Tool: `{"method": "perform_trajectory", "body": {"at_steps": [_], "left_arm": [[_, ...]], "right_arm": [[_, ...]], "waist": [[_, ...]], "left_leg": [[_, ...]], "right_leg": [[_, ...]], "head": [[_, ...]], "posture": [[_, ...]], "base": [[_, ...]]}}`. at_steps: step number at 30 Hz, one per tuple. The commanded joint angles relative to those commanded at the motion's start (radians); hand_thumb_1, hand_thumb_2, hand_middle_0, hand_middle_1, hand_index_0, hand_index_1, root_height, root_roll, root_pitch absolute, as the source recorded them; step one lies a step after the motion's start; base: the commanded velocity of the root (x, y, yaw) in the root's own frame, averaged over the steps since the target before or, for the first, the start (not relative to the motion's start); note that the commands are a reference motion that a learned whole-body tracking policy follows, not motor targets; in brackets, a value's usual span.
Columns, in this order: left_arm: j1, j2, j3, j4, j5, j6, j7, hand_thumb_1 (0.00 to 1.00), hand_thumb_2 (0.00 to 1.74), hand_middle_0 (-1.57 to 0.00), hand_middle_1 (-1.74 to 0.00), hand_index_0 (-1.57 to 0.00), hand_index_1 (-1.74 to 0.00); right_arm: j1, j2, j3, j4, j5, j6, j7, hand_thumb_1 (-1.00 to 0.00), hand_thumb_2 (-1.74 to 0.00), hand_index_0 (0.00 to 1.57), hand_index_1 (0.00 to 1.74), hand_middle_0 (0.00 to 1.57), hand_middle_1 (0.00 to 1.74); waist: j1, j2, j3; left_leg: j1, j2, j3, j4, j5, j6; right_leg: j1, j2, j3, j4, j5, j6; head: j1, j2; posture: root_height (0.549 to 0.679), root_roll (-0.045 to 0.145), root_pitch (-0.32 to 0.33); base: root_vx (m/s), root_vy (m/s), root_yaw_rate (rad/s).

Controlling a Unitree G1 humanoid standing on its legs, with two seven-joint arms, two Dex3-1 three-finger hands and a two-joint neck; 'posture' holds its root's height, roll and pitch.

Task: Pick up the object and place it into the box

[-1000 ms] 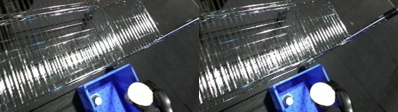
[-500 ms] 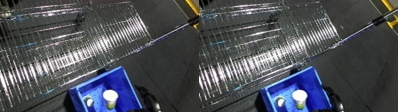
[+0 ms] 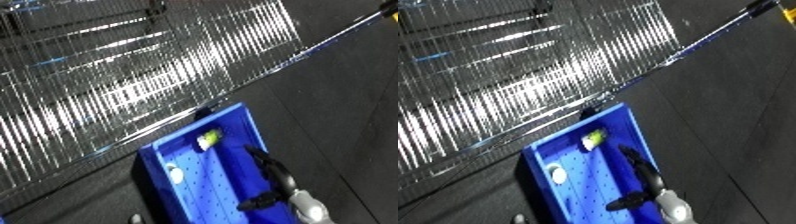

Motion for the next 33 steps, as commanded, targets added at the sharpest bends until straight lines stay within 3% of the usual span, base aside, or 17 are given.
{"method": "perform_trajectory", "body": {"at_steps": [5, 11, 16, 24, 33], "left_arm": [[-0.021, 0.011, 0.010, 0.008, 0.017, 0.016, 0.003, 0.15, 0.26, -0.24, -0.26, -0.24, -0.26], [-0.046, 0.021, 0.019, 0.028, 0.034, 0.034, 0.000, 0.15, 0.26, -0.24, -0.26, -0.24, -0.26], [-0.063, 0.023, 0.027, 0.043, 0.049, 0.035, -0.015, 0.15, 0.26, -0.24, -0.26, -0.24, -0.26], [-0.102, 0.030, 0.002, 0.045, 0.074, 0.032, -0.041, 0.15, 0.26, -0.24, -0.26, -0.24, -0.26], [-0.117, 0.063, -0.022, -0.023, 0.075, -0.002, -0.102, 0.15, 0.26, -0.24, -0.26, -0.24, -0.26]], "right_arm": [[-0.007, 0.032, 0.025, -0.030, 0.014, 0.033, 0.038, 0.00, 0.00, 0.00, 0.00, 0.00, 0.00], [-0.028, 0.066, 0.055, -0.045, 0.010, 0.073, 0.050, 0.00, 0.00, 0.00, 0.00, 0.00, 0.00], [-0.059, 0.083, 0.089, -0.041, -0.038, 0.122, 0.072, 0.00, 0.00, 0.00, 0.00, 0.00, 0.00], [-0.083, 0.098, 0.086, -0.027, -0.028, 0.167, 0.065, 0.00, 0.00, 0.00, 0.00, 0.00, 0.00], [-0.072, 0.144, 0.119, 0.003, 0.000, 0.212, 0.053, 0.00, 0.00, 0.00, 0.00, 0.00, 0.00]], "waist": [[0.011, -0.017, 0.000], [0.026, -0.027, 0.000], [0.042, -0.030, 0.000], [0.070, -0.021, 0.000], [0.110, -0.020, 0.000]], "left_leg": [[0.008, 0.006, -0.002, -0.010, 0.008, -0.0027], [0.015, 0.011, -0.010, -0.022, 0.022, -0.0079], [0.014, 0.013, -0.019, -0.031, 0.035, -0.0116], [0.003, 0.006, -0.042, -0.052, 0.066, -0.0161], [-0.033, -0.001, -0.060, -0.019, 0.061, -0.0122]], "right_leg": [[0.014, 0.0019, -0.005, -0.008, 0.000, 0.0015], [0.028, -0.0007, -0.015, -0.018, -0.002, 0.0033], [0.033, -0.0035, -0.025, -0.020, -0.006, 0.0030], [0.024, -0.0145, -0.046, 0.004, -0.015, 0.0103], [0.013, -0.0303, -0.068, 0.004, -0.005, 0.0188]], "head": [[-0.110, -0.034], [-0.244, -0.025], [-0.426, 0.007], [-0.692, 0.104], [-0.801, 0.175]], "posture": [[0.651, 0.068, 0.084], [0.652, 0.065, 0.082], [0.652, 0.063, 0.080], [0.650, 0.063, 0.081], [0.650, 0.060, 0.088]], "base": [[-0.001, -0.046, 0.086], [-0.003, -0.038, 0.098], [-0.008, -0.029, 0.102], [-0.011, -0.041, 0.213], [-0.016, -0.051, 0.232]]}}
